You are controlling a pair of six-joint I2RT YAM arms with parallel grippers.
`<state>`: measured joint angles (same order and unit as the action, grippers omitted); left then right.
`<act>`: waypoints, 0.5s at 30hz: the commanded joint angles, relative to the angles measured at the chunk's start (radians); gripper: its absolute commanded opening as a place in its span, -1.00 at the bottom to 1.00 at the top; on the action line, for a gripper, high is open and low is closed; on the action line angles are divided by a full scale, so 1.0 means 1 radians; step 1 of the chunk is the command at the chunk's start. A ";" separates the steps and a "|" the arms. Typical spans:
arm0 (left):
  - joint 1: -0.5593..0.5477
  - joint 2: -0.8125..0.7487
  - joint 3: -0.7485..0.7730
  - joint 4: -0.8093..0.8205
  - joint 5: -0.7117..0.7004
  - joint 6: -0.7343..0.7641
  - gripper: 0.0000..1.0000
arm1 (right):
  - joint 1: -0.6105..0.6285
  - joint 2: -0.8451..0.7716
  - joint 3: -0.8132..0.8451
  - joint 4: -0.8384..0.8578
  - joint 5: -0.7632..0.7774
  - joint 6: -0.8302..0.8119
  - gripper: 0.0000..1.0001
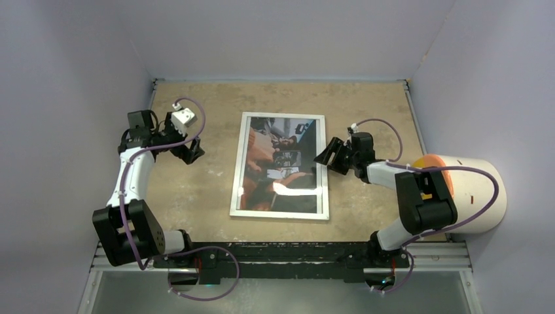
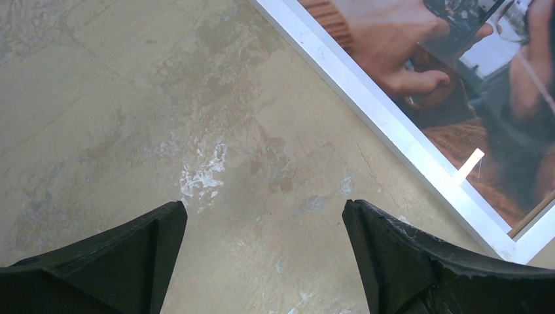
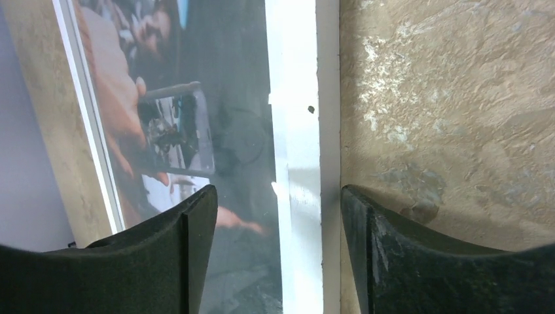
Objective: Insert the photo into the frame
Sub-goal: Turn over the photo frame at the center of the board.
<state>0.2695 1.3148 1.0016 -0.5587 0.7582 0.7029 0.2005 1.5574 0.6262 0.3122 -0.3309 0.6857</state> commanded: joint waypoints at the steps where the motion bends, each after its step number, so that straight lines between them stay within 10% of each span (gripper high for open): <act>1: 0.011 0.012 -0.011 0.033 0.026 -0.014 1.00 | -0.004 -0.035 0.021 -0.052 0.062 -0.041 0.54; 4: 0.011 0.012 -0.026 0.079 0.005 -0.054 1.00 | -0.007 -0.060 0.047 -0.133 0.145 -0.062 0.96; 15: -0.010 -0.066 -0.438 0.798 -0.162 -0.481 1.00 | -0.010 -0.412 -0.032 -0.210 0.820 -0.072 0.98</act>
<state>0.2695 1.3064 0.7357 -0.1501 0.6331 0.3824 0.1951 1.2514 0.6384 0.1020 0.0780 0.6277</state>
